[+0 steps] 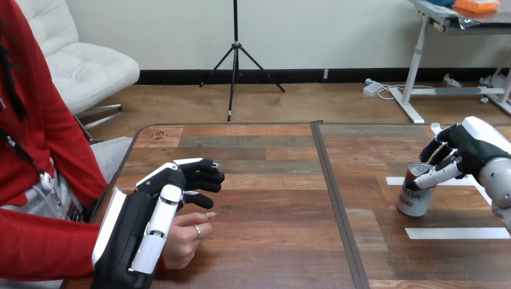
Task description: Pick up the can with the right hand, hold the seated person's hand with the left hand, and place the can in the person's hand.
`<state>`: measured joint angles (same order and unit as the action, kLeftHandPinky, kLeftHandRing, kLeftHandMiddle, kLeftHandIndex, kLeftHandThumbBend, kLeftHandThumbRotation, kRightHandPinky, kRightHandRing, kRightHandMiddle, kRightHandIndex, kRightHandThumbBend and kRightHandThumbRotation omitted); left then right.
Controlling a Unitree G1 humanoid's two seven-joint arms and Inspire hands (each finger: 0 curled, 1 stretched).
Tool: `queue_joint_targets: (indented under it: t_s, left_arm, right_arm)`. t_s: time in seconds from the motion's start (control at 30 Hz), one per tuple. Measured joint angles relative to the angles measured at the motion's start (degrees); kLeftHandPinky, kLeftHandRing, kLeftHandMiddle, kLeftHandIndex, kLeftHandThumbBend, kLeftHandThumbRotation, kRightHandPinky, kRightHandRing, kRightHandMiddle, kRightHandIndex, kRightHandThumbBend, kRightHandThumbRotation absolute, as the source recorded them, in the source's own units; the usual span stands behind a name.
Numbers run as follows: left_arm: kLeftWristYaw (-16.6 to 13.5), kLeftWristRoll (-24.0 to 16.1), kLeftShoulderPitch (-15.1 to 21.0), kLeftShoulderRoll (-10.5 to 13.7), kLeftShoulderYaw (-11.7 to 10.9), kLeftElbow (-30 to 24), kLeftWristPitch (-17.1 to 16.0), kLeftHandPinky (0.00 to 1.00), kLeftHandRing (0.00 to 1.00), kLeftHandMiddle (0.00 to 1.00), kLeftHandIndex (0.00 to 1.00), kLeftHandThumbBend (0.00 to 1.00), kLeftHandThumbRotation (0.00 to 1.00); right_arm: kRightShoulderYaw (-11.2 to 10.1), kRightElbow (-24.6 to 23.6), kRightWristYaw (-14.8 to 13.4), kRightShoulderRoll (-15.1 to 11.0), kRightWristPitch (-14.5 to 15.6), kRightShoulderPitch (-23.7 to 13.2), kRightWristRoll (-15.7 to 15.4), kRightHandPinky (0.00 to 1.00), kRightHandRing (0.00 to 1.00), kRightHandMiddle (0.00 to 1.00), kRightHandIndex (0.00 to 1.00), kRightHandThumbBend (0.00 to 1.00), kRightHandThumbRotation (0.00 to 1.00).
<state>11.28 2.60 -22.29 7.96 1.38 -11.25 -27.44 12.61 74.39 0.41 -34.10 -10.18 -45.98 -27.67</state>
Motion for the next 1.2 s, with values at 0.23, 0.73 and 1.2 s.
queue_joint_targets:
  t_s: [0.23,0.73,1.2]
  left_arm:
    - [0.01,-0.02,0.0,0.0,0.0,0.0,0.0,0.56,0.64,0.64,0.63,0.18,1.0]
    - [0.04,-0.11,0.02,0.0,-0.02,0.0,-0.02,0.54,0.63,0.64,0.62,0.17,1.0]
    - [0.04,-0.23,0.02,0.0,-0.04,0.0,-0.04,0.54,0.64,0.64,0.62,0.17,1.0]
  right_arm:
    - [-0.01,0.0,0.82,0.05,1.01,0.0,0.34,0.48,0.55,0.58,0.55,1.0,0.12]
    - [-0.02,0.0,1.35,0.05,1.67,0.0,0.79,0.5,0.56,0.59,0.57,1.0,0.14]
    - [-0.02,0.0,1.39,0.05,1.92,0.0,0.78,0.48,0.55,0.59,0.58,1.0,0.15]
